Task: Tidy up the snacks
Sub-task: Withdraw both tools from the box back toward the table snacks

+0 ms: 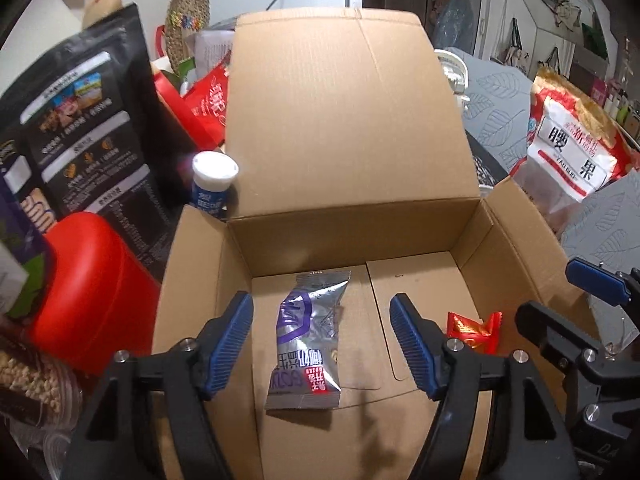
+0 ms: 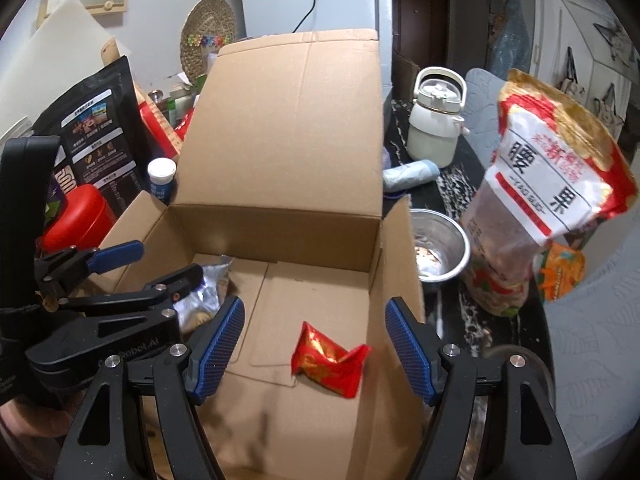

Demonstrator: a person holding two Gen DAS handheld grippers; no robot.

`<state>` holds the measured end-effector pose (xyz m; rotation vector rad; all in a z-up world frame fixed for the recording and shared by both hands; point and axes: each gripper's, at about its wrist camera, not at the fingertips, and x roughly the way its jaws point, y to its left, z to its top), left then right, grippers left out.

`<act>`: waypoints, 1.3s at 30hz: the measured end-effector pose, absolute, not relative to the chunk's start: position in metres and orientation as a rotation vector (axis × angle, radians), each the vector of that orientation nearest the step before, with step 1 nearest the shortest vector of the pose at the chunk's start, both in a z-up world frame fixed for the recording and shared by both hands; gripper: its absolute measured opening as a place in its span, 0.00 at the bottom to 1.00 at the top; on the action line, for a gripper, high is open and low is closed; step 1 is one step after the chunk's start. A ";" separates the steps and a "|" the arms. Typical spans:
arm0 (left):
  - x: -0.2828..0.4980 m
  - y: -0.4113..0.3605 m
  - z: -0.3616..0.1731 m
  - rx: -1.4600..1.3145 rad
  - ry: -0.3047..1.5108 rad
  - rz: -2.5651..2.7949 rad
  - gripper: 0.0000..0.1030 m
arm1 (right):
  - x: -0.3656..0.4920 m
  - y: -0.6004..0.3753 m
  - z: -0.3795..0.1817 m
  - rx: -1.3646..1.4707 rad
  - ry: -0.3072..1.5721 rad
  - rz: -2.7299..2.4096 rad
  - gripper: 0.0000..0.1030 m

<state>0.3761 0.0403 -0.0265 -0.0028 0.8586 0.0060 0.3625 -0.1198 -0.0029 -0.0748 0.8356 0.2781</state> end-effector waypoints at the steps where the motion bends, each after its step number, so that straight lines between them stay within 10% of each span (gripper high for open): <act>1: 0.373 0.040 -0.024 -0.003 0.850 0.007 0.68 | 0.360 -0.122 -0.001 -0.074 0.832 0.272 0.71; 39: 0.149 0.018 0.114 0.067 0.504 -0.053 0.69 | 0.146 -0.141 0.111 -0.109 0.544 0.240 0.76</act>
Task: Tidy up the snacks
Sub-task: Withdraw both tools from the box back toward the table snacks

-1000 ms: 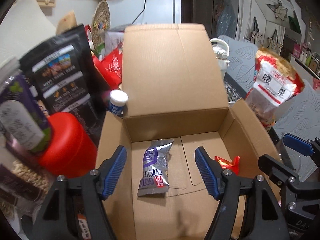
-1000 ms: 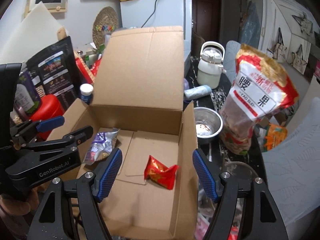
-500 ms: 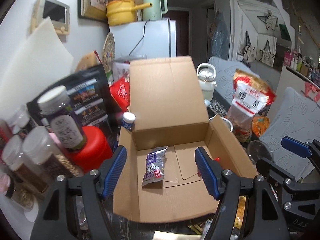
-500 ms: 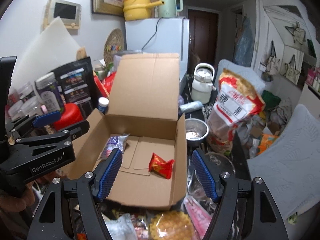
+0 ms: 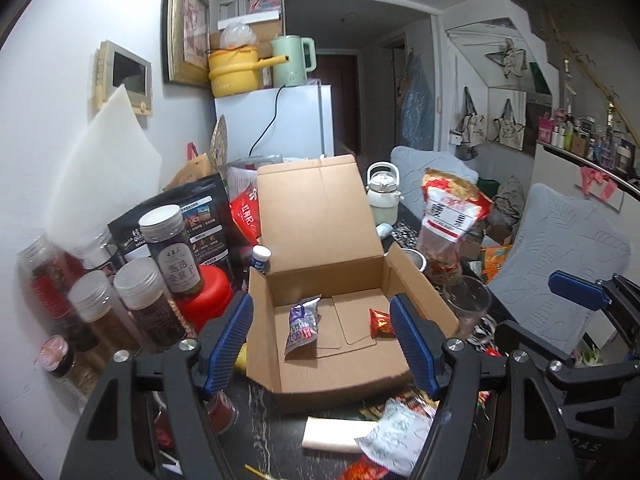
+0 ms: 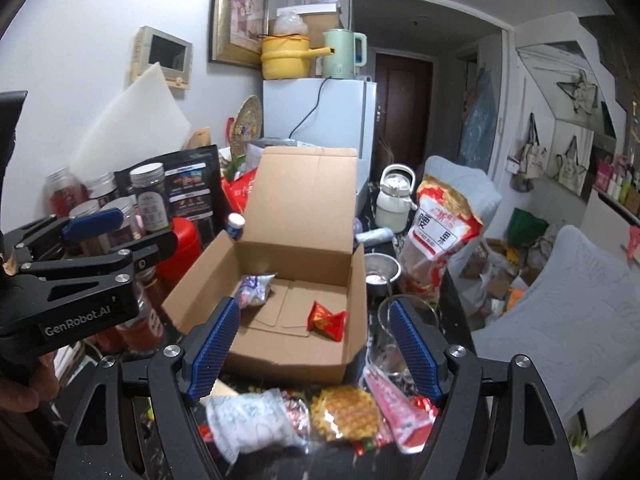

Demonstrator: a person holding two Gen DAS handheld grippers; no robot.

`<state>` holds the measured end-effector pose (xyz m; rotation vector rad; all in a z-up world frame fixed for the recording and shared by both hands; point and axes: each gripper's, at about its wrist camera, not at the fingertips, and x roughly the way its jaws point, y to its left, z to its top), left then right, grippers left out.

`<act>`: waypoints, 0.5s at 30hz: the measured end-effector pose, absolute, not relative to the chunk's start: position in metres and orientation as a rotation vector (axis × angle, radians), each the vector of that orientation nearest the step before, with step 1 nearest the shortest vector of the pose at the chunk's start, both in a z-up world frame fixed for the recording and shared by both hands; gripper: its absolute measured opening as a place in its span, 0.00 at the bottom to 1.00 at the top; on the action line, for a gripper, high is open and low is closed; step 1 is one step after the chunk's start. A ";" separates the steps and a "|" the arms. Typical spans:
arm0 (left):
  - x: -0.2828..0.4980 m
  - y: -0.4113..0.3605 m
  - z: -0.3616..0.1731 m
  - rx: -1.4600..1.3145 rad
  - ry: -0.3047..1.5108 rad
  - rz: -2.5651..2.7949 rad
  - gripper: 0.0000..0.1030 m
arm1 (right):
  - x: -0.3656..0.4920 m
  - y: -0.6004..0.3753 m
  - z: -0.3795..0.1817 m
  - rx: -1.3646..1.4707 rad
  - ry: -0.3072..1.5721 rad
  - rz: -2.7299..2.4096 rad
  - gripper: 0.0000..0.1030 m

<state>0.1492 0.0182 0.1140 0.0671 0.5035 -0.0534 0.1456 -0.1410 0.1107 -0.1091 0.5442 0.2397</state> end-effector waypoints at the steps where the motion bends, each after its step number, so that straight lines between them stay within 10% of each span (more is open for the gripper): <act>1: 0.142 0.018 0.115 0.069 0.500 -0.060 0.69 | 0.138 -0.141 0.112 -0.110 0.538 0.240 0.76; 15: 0.064 0.021 0.106 0.097 0.494 -0.066 0.69 | 0.056 -0.128 0.107 -0.125 0.503 0.273 0.76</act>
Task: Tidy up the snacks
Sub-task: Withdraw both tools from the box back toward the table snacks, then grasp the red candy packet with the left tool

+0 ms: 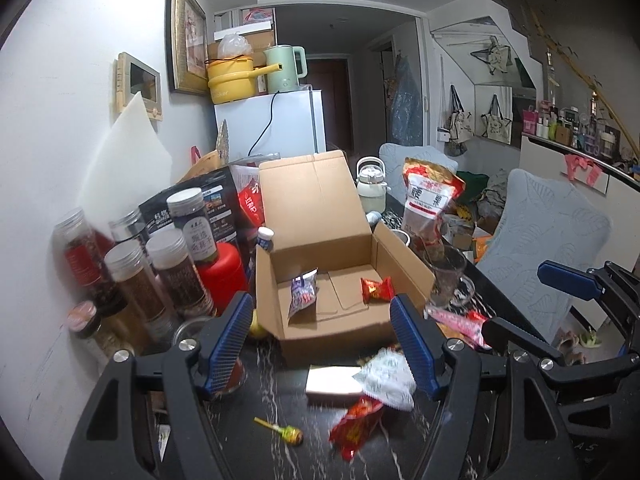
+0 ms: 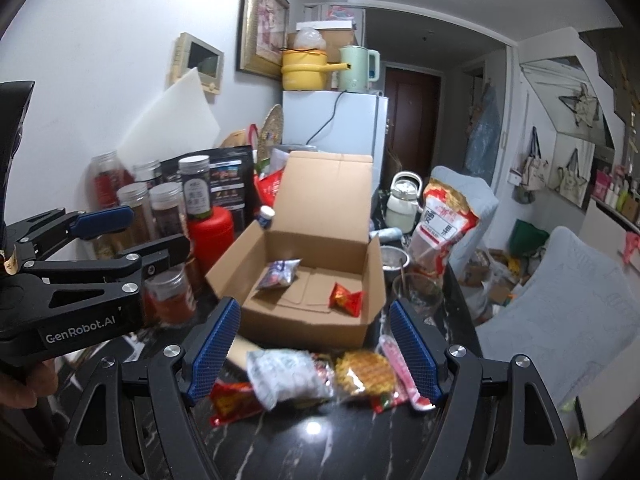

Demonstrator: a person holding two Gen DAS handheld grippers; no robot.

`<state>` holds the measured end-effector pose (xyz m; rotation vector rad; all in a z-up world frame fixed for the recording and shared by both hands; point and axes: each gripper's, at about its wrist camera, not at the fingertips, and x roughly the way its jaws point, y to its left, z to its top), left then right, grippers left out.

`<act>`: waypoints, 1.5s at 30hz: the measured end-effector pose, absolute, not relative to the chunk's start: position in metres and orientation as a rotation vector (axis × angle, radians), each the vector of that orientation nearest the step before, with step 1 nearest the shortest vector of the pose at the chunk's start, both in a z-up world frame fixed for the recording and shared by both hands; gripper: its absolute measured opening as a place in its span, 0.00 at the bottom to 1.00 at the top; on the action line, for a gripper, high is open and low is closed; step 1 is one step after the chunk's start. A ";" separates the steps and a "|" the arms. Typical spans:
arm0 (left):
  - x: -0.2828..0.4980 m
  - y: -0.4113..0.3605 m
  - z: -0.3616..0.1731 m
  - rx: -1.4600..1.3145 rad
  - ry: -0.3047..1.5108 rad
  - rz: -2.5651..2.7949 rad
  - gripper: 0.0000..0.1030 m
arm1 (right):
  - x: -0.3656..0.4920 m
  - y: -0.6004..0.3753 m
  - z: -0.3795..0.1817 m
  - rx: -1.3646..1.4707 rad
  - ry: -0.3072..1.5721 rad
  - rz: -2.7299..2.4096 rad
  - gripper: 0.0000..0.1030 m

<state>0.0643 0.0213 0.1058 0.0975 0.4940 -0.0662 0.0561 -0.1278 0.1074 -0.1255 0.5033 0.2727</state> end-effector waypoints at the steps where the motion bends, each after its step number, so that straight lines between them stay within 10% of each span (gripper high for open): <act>1: 0.061 0.022 0.105 0.097 0.495 -0.066 0.69 | 0.051 -0.127 0.106 -0.125 0.505 0.274 0.76; 45: 0.049 0.021 -0.077 0.040 0.753 -0.132 0.69 | 0.006 -0.144 -0.050 -0.073 0.732 0.250 0.78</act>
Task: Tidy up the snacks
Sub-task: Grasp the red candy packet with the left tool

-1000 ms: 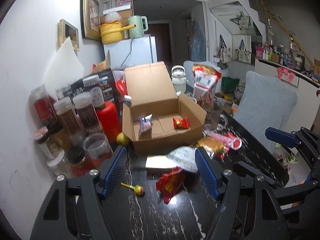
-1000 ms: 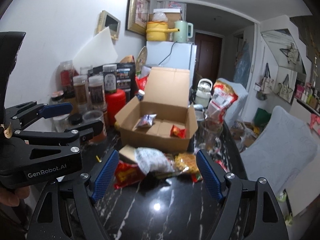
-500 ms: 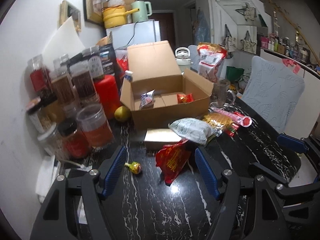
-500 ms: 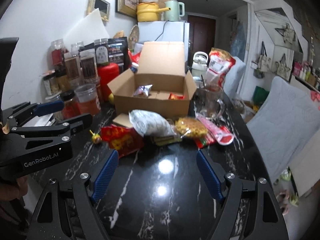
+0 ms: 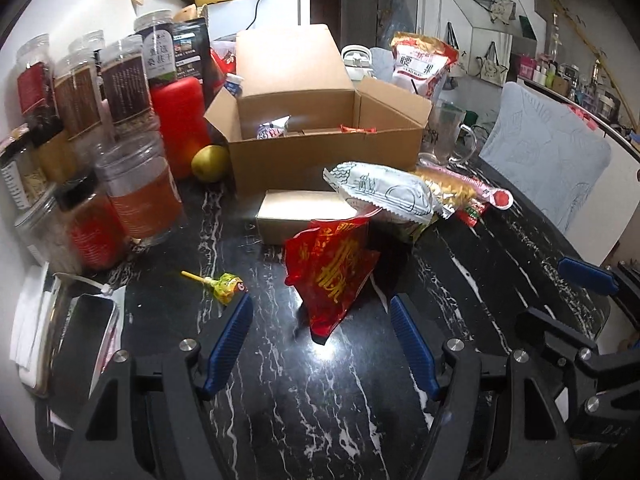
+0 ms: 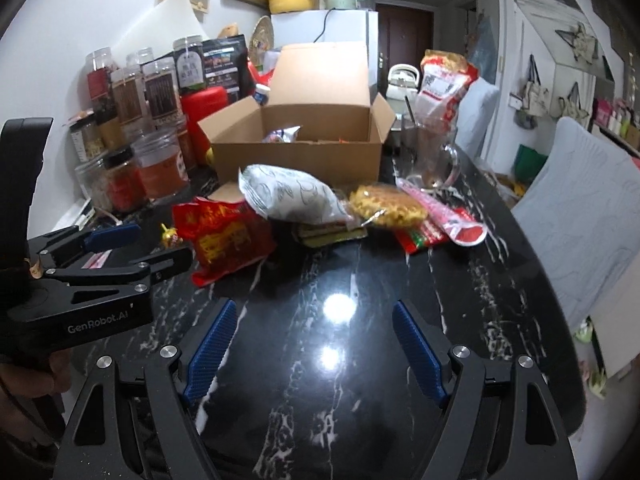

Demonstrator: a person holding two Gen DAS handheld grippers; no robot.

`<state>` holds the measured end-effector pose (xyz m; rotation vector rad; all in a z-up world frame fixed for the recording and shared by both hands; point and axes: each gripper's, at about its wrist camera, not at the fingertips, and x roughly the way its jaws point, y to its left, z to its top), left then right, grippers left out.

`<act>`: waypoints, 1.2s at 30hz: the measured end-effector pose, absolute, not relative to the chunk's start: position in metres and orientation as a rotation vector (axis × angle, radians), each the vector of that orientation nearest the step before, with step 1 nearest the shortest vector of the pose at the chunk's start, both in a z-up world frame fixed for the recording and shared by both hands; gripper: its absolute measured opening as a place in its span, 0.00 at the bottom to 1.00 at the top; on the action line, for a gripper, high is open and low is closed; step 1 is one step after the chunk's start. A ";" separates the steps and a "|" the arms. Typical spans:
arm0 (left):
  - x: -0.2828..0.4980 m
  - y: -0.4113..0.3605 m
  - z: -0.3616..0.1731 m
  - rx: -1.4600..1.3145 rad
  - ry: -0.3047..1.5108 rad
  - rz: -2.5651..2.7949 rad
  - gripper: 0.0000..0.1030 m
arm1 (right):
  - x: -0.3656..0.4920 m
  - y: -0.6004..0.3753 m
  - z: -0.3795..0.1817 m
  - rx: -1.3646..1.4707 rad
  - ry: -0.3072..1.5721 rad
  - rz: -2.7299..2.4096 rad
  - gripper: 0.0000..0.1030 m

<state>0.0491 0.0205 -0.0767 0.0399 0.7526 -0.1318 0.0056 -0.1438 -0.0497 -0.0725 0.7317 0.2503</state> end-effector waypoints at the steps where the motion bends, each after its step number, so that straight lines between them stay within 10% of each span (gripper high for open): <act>1: 0.051 0.021 -0.078 0.034 0.756 -0.138 0.69 | 0.008 -0.144 -0.052 -0.070 0.735 0.249 0.78; 29: 0.135 0.012 -0.119 -0.067 0.906 -0.233 0.69 | 0.081 -0.168 -0.076 -0.016 0.868 0.255 0.78; 36: 0.131 0.014 -0.124 -0.047 0.886 -0.186 0.49 | 0.090 -0.169 -0.082 0.002 0.896 0.259 0.78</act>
